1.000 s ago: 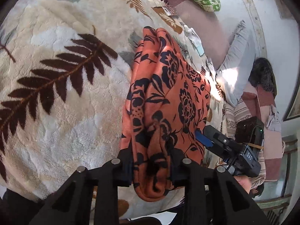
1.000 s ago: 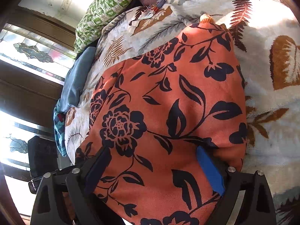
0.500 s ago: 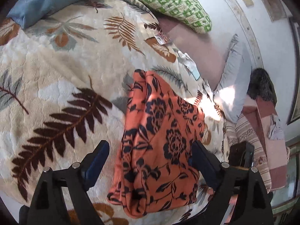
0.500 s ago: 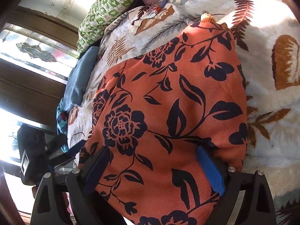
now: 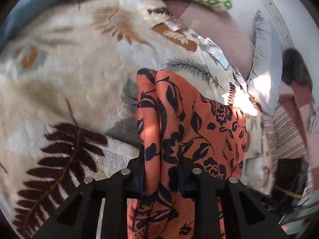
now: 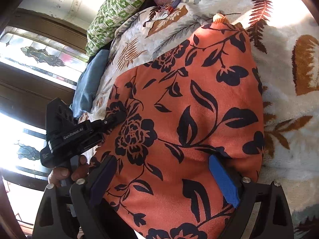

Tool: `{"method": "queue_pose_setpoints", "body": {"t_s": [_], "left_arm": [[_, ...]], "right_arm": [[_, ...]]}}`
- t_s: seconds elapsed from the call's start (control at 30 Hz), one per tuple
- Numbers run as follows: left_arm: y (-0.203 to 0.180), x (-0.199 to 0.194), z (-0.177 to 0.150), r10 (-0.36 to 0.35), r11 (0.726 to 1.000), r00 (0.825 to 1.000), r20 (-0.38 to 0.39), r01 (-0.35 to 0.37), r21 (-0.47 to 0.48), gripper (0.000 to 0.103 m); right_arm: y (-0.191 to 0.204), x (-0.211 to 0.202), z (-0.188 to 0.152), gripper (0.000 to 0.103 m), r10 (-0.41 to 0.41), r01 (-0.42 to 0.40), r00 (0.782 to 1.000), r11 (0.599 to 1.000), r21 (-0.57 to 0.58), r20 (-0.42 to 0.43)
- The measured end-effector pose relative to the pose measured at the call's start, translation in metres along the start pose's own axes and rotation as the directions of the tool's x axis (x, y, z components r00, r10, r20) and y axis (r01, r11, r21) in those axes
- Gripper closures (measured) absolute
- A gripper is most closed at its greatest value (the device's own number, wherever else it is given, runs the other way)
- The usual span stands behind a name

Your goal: Fold small clothes

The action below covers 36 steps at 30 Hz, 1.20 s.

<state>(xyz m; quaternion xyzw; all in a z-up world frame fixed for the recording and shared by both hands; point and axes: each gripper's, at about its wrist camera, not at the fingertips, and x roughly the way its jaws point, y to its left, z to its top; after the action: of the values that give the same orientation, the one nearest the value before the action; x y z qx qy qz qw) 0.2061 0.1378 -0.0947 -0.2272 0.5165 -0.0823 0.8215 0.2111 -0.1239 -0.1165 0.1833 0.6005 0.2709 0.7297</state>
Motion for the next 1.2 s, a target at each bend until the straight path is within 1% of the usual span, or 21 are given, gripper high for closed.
{"method": "queue_pose_setpoints", "body": {"t_s": [0.07,0.1,0.13,0.17,0.2,0.23,0.27,0.3,0.33,0.4,0.47,0.6,0.7,0.77,0.83,0.9,1.0,1.07,1.1,1.17,1.2], "left_arm": [[-0.035,-0.013,-0.011,0.103,0.979,0.990,0.099,-0.119,0.165,0.078],[-0.042,-0.010,-0.014,0.141,0.968,0.984,0.112,-0.160,0.190,0.078],[-0.037,-0.002,-0.014,0.163,0.969,0.983,0.088,-0.176,0.171,0.078],[-0.022,0.014,-0.012,0.155,0.982,0.988,0.020,-0.156,0.109,0.075],[-0.002,0.023,-0.007,0.099,0.995,0.994,-0.037,-0.099,0.012,0.066],[0.017,0.019,-0.003,0.028,0.997,0.998,-0.058,-0.032,-0.072,0.065],[0.025,0.013,0.000,-0.017,0.992,0.998,-0.067,0.008,-0.127,0.063],[0.027,0.005,0.002,-0.023,0.989,0.998,-0.065,0.013,-0.149,0.052],[0.025,-0.005,0.002,-0.010,0.990,0.999,-0.040,0.004,-0.141,0.046],[0.021,-0.026,-0.004,-0.004,0.994,0.999,0.039,0.009,-0.106,0.029],[0.018,-0.039,-0.014,-0.002,0.995,0.998,0.055,0.007,-0.098,0.020],[0.016,-0.057,-0.045,0.010,0.993,0.999,0.053,-0.003,-0.122,0.020],[0.010,-0.058,-0.065,0.094,0.993,0.994,0.059,-0.089,-0.078,0.020],[0.004,-0.054,-0.074,0.167,0.985,0.985,0.051,-0.165,-0.044,0.020],[-0.001,-0.053,-0.081,0.196,0.981,0.979,0.063,-0.195,-0.017,0.020],[-0.006,-0.046,-0.085,0.202,0.979,0.978,0.056,-0.202,0.005,0.020],[-0.007,-0.021,-0.088,0.220,0.975,0.975,-0.035,-0.219,0.045,0.019],[-0.005,-0.029,-0.088,0.215,0.976,0.976,-0.019,-0.215,0.028,0.019],[-0.005,-0.039,-0.088,0.207,0.978,0.978,0.007,-0.207,0.019,0.020],[-0.007,-0.057,-0.087,0.184,0.982,0.978,0.096,-0.186,0.019,0.020],[-0.007,-0.059,-0.087,0.180,0.983,0.978,0.109,-0.184,0.025,0.020]], "right_arm": [[-0.001,-0.001,-0.001,0.008,0.003,-0.003,1.000,1.000,-0.003,0.005],[-0.003,-0.002,-0.001,0.008,0.008,-0.008,1.000,1.000,0.002,0.008],[-0.005,-0.003,-0.001,0.008,0.017,-0.017,1.000,1.000,0.009,0.009],[-0.006,-0.003,-0.001,0.008,0.025,-0.025,1.000,1.000,0.015,0.010],[-0.006,-0.003,0.000,0.008,0.028,-0.028,1.000,0.999,0.016,0.007],[-0.005,-0.002,0.000,0.008,0.024,-0.024,1.000,1.000,0.014,0.004],[-0.003,-0.002,0.001,0.008,0.014,-0.014,1.000,1.000,0.010,0.003],[-0.001,-0.002,0.001,0.008,0.004,-0.004,1.000,1.000,0.005,0.003],[0.000,-0.002,0.000,0.008,-0.003,0.003,1.000,1.000,0.000,0.006],[0.001,-0.002,-0.001,0.004,0.009,-0.009,1.000,1.000,-0.005,0.018],[-0.001,-0.004,-0.004,0.004,0.024,-0.024,0.999,1.000,-0.005,0.046],[-0.004,-0.012,-0.010,0.004,0.061,-0.062,0.994,0.998,0.007,0.095],[-0.004,-0.027,-0.015,0.004,0.068,-0.073,0.991,0.996,0.043,0.113],[-0.002,-0.045,-0.025,0.004,0.066,-0.075,0.985,0.996,0.055,0.162],[-0.001,-0.061,-0.035,0.004,0.105,-0.115,0.973,0.993,0.034,0.205],[-0.003,-0.065,-0.045,0.004,0.126,-0.135,0.973,0.990,0.036,0.196],[-0.021,-0.043,-0.051,0.005,0.131,-0.141,0.984,0.987,0.080,0.120],[-0.022,-0.045,-0.051,0.005,0.130,-0.146,0.982,0.983,0.116,0.134],[-0.015,-0.051,-0.049,0.004,0.112,-0.129,0.984,0.984,0.124,0.136],[-0.001,-0.062,-0.048,0.004,0.114,-0.127,0.980,0.989,0.075,0.163],[0.005,-0.064,-0.047,0.004,0.126,-0.135,0.977,0.990,0.038,0.172]]}}
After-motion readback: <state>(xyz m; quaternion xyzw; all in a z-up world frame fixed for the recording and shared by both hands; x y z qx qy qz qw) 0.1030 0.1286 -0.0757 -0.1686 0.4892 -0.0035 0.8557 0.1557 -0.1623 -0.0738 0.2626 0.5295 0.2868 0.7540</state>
